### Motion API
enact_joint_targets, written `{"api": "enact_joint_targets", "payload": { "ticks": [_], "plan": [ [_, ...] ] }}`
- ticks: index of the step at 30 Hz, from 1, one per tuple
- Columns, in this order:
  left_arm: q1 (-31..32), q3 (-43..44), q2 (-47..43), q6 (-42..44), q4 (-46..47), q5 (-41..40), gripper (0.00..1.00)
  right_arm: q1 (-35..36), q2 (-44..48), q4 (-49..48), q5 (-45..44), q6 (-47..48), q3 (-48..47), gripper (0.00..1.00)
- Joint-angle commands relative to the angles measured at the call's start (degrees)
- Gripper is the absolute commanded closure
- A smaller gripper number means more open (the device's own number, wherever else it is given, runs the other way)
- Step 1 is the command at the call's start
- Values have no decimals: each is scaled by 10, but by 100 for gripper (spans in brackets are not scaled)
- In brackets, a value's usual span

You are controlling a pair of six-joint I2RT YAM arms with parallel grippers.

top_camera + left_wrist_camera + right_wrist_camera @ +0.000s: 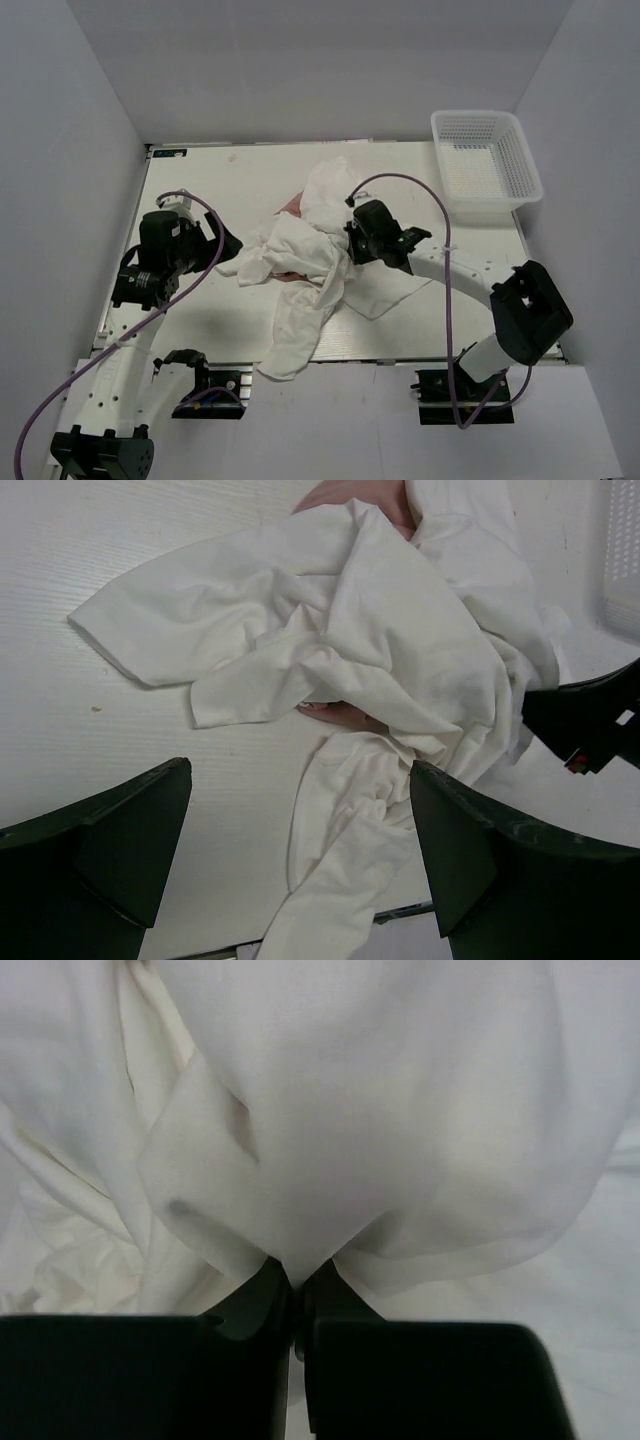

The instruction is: Fold and stack the t-shirts

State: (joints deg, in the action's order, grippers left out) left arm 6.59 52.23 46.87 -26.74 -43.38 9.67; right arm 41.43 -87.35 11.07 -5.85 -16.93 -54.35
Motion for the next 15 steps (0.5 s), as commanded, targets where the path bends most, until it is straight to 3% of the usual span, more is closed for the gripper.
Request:
{"api": "enact_joint_targets", "payload": {
  "ticks": [1,7,15],
  "plan": [
    [-3,-1,-13,7,-12,-14,0,1,53,-28,-92,-5,-77,100],
    [-3,-1,-25,7,-12,-9,0,-1,195,-100,-197,80,-158,100],
    [-3,-1,-25,2,-7,-4,0,-16,186,-128,-309,213,-335,100]
  ]
}}
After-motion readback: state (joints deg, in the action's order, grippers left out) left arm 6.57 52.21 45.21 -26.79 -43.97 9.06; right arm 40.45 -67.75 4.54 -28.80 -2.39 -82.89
